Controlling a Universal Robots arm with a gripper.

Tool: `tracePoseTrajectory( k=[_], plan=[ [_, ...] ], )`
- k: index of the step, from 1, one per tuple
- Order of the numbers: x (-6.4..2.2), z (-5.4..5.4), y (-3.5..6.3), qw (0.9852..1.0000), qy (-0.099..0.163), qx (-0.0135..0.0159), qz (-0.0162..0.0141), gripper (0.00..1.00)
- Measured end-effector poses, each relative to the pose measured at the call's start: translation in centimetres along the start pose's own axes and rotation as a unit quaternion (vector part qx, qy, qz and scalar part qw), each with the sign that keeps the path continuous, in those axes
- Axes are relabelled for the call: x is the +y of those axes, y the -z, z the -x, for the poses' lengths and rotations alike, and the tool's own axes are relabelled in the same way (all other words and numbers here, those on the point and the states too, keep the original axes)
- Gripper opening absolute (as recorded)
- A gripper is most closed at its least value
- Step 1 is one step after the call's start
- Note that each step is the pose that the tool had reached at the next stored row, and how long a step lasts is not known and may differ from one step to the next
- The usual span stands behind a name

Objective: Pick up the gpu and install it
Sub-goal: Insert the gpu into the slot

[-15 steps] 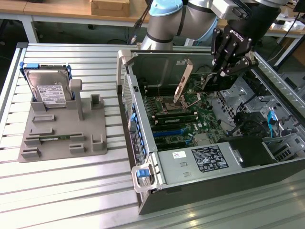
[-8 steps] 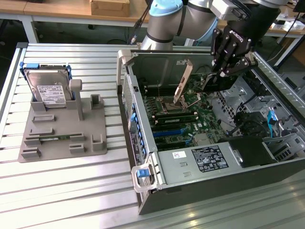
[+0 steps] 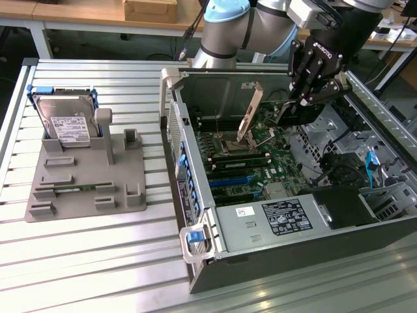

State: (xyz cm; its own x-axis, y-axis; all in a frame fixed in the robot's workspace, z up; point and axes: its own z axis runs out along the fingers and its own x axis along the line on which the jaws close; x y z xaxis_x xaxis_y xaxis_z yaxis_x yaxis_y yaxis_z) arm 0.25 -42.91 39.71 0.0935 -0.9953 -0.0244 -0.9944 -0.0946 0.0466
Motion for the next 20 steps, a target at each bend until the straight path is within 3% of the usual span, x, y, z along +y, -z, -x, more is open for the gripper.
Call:
tracePoseTrajectory(
  k=[20],
  plan=[
    [-0.02,-0.01,-0.38,1.0000,0.000,0.0000,0.0000,0.26]
  ],
)
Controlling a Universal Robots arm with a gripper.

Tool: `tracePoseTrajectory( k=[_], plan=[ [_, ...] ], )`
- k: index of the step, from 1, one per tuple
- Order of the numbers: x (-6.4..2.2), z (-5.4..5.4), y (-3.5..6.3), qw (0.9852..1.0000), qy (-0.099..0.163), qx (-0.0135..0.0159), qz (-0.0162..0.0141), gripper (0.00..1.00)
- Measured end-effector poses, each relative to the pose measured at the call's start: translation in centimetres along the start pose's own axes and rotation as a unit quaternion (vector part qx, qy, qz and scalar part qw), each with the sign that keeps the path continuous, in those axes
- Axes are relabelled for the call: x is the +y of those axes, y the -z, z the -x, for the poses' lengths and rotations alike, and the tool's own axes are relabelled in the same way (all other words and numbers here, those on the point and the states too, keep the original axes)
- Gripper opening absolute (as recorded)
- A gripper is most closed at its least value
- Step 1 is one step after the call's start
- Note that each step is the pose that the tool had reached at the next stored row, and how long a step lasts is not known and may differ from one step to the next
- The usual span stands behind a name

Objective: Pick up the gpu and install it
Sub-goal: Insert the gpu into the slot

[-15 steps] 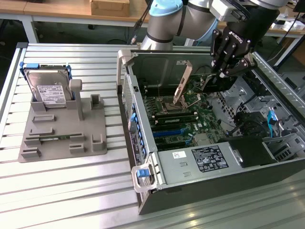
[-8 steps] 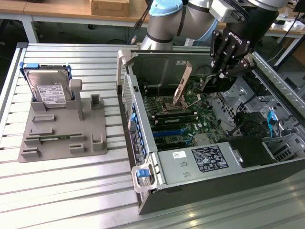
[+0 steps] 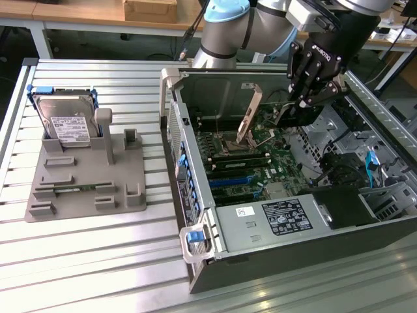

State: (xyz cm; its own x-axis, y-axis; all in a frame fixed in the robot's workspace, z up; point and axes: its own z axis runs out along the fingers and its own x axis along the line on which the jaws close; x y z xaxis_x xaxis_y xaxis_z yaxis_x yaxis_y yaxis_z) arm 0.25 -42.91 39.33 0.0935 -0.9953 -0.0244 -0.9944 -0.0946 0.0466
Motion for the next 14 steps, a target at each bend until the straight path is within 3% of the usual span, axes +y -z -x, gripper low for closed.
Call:
tracePoseTrajectory(
  k=[14],
  plan=[
    [-0.01,-0.01,-0.28,1.0000,0.000,0.0000,0.0000,0.26]
  ],
)
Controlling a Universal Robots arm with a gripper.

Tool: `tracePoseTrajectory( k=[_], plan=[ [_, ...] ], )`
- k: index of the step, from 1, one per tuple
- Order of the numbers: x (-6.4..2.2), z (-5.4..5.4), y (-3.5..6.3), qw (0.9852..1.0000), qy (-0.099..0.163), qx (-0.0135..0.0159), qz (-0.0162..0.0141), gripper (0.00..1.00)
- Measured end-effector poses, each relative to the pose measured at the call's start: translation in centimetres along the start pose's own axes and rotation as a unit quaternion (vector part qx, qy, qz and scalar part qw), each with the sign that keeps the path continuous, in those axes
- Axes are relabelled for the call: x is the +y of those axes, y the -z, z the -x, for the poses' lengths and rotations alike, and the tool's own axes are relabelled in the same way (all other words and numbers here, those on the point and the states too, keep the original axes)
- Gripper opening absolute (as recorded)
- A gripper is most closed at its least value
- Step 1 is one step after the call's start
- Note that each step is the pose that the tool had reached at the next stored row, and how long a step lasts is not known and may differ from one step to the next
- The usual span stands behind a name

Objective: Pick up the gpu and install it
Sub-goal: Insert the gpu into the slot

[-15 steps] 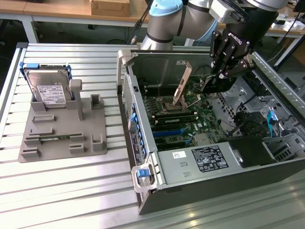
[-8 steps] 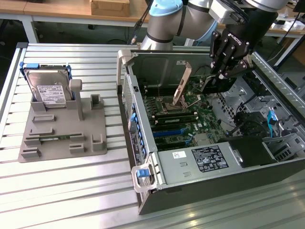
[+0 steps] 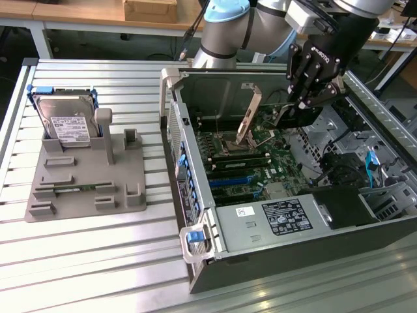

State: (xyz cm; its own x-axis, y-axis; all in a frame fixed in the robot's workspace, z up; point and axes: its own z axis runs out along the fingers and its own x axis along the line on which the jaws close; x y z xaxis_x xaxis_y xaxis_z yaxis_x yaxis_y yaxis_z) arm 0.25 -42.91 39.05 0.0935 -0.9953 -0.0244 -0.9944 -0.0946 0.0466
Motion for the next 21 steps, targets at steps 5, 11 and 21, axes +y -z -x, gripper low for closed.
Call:
tracePoseTrajectory(
  k=[5,11,21],
  plan=[
    [0.00,0.00,-0.09,1.0000,0.000,0.0000,0.0000,0.26],
    [-0.01,0.00,-0.19,1.0000,0.000,0.0000,0.0000,0.26],
    [-0.02,-0.01,-0.40,1.0000,0.000,0.0000,0.0000,0.26]
  ],
)
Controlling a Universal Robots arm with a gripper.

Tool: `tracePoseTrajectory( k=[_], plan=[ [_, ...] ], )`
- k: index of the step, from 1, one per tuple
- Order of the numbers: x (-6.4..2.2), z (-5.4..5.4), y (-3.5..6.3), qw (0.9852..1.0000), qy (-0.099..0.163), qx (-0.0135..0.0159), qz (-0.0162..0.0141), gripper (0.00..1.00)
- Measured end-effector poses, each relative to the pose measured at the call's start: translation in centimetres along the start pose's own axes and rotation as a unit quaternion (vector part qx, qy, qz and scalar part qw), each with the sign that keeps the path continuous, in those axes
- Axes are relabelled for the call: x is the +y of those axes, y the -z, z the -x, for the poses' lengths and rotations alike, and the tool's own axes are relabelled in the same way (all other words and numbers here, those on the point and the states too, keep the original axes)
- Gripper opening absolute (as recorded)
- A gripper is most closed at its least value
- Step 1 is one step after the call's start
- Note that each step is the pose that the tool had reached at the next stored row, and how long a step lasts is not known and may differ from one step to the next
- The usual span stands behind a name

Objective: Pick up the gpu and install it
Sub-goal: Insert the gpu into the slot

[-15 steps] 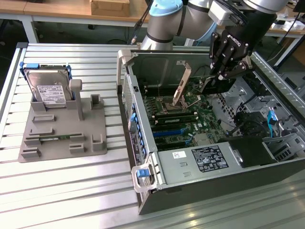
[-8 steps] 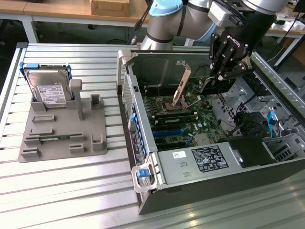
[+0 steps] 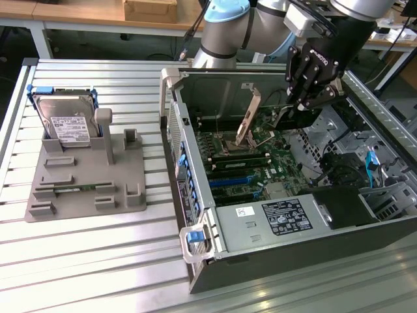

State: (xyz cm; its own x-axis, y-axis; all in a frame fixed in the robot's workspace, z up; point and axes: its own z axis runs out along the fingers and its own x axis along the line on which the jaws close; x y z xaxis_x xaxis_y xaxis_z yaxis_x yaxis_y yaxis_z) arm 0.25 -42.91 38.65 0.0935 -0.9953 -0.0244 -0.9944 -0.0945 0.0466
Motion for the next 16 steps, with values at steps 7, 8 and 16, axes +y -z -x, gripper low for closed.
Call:
tracePoseTrajectory(
  k=[7,8,16],
  plan=[
    [-0.01,-0.01,-0.18,1.0000,0.000,0.0000,0.0000,0.26],
    [-0.01,-0.01,-0.21,1.0000,0.000,0.0000,0.0000,0.26],
    [-0.02,-0.01,-0.41,1.0000,0.000,0.0000,0.0000,0.26]
  ],
)
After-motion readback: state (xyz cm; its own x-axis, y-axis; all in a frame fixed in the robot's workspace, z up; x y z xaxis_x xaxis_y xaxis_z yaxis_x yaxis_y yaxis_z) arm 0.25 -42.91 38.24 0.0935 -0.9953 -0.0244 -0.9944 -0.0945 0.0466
